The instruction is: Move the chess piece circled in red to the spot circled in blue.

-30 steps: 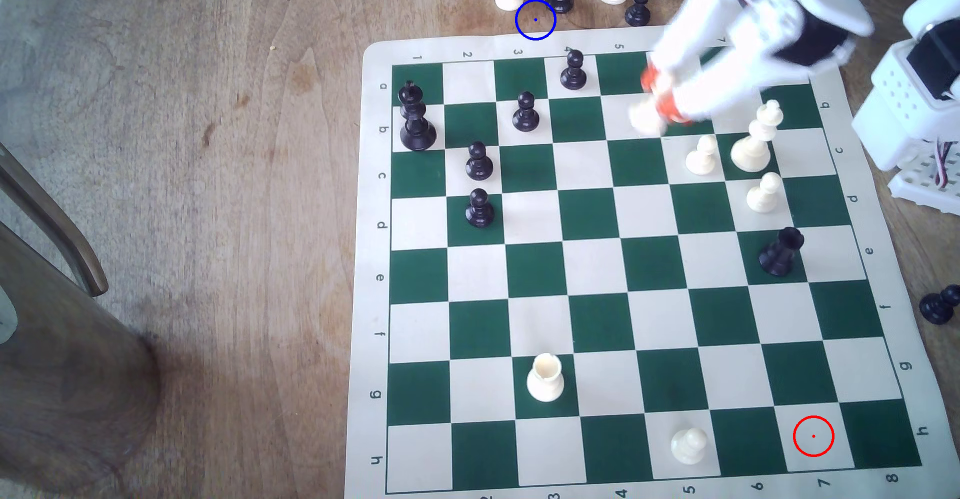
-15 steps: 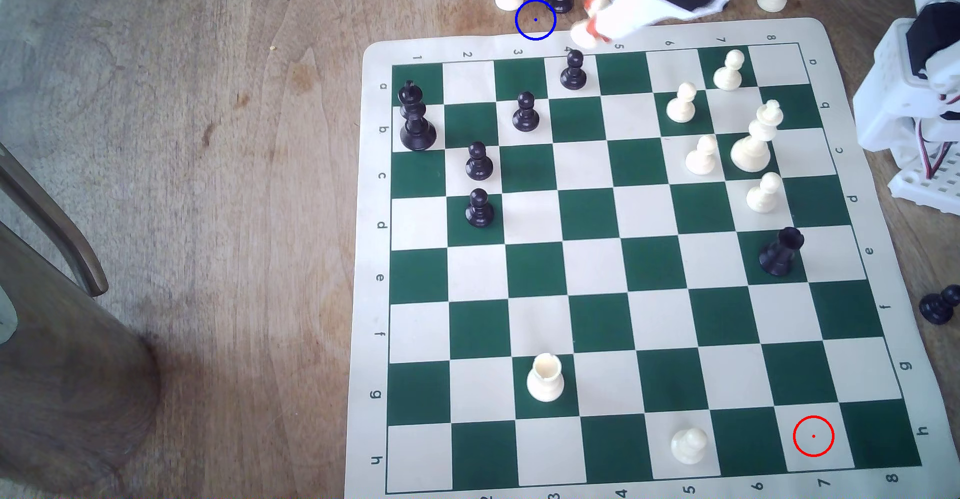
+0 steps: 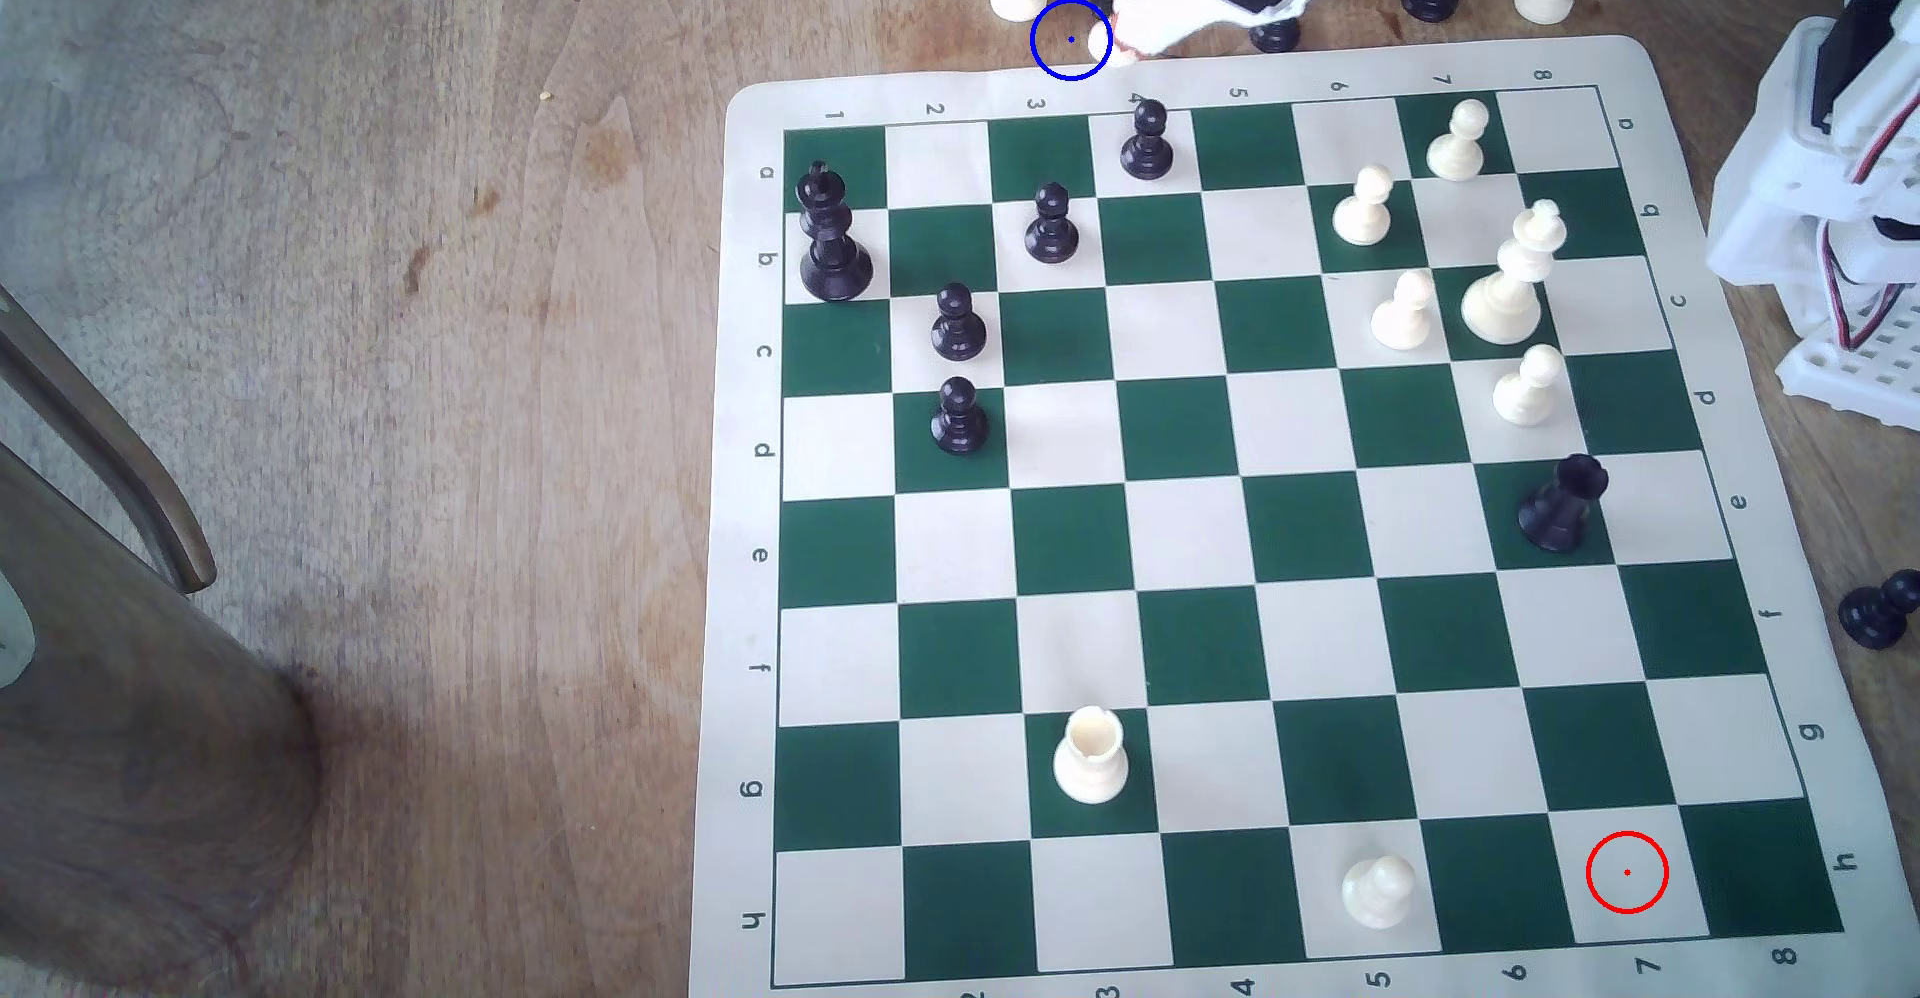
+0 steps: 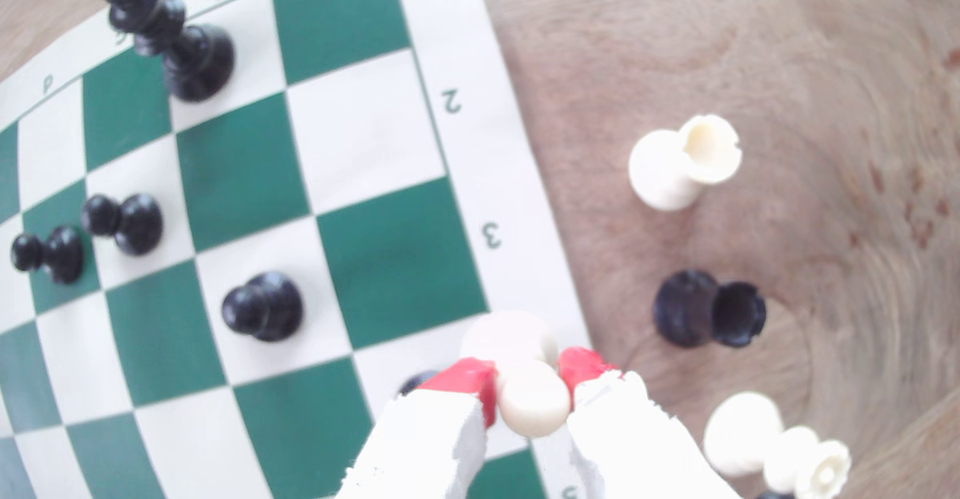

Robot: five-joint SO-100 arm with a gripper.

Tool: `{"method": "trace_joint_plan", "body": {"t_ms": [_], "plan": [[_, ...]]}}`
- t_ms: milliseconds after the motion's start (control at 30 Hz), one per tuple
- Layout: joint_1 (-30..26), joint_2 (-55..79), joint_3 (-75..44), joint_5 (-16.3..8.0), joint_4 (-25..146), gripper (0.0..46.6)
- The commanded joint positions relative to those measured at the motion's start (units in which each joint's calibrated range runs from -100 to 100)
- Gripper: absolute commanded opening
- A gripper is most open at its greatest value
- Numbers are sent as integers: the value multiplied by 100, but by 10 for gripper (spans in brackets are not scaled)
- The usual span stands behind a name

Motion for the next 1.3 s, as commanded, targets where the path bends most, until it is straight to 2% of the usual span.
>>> {"method": "trace_joint_plan", "body": {"t_ms": [0,667,1267], "plan": [[143,324,-357,63,-249,2],[440,1233,-1173,230,-569,2],[526,1665,-1391,332,-847,2]]}}
